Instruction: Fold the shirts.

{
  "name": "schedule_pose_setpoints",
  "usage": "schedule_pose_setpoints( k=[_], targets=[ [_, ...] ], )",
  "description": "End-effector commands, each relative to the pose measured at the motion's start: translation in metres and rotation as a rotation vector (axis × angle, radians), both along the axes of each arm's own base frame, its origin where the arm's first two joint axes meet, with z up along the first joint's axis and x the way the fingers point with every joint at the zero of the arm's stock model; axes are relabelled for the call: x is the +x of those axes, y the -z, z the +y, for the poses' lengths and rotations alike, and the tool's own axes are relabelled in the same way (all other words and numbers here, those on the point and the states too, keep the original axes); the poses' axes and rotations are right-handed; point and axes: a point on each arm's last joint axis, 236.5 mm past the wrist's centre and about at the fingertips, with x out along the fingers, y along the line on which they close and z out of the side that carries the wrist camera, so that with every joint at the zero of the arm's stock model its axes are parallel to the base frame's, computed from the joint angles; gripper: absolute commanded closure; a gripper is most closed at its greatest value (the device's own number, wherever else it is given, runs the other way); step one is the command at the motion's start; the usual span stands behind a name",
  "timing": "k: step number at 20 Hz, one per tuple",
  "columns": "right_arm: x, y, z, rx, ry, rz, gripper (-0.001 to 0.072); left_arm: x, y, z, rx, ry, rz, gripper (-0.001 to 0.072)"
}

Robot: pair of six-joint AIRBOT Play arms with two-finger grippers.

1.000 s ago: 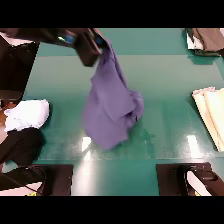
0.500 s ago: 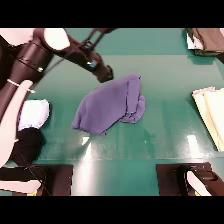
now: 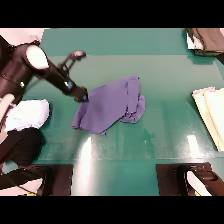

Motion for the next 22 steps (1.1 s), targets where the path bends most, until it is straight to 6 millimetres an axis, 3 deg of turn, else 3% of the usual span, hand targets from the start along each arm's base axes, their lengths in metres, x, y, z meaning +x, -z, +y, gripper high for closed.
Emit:
schedule_pose_setpoints(
  k=[1,3,5,6,8,15,19,22],
  targets=[
    [0.004,0.006,0.001,0.005,-0.004,0.023,0.0687,-0.042,0.062,-0.011,0.043,0.003,0.068,0.0156],
    [0.008,0.018,0.001,0.006,-0.011,0.069,0.0687,-0.058,0.087,-0.014,0.073,0.015,0.086,0.0154],
    [0.008,0.034,0.002,0.005,-0.028,0.141,0.0687,-0.059,0.099,0.002,0.134,-0.006,0.09,0.0153],
    [0.008,0.042,0.003,0.007,-0.037,0.176,0.0687,-0.054,0.102,0.016,0.179,-0.031,0.079,0.0152],
    [0.011,0.054,0.003,0.007,-0.043,0.224,0.0687,-0.043,0.104,0.034,0.209,-0.093,0.073,0.0051],
    [0.025,0.075,0.005,0.015,-0.056,0.288,0.0687,-0.03,0.105,0.082,0.219,-0.235,0.131,0.0052],
    [0.04,0.099,0.037,0.006,-0.147,0.343,0.0687,-0.027,0.116,0.077,0.146,-0.259,0.13,0.0053],
    [0.07,0.121,0.057,0.004,-0.181,0.344,0.0687,-0.031,0.126,0.075,0.133,-0.274,0.135,0.0054]
  ],
)
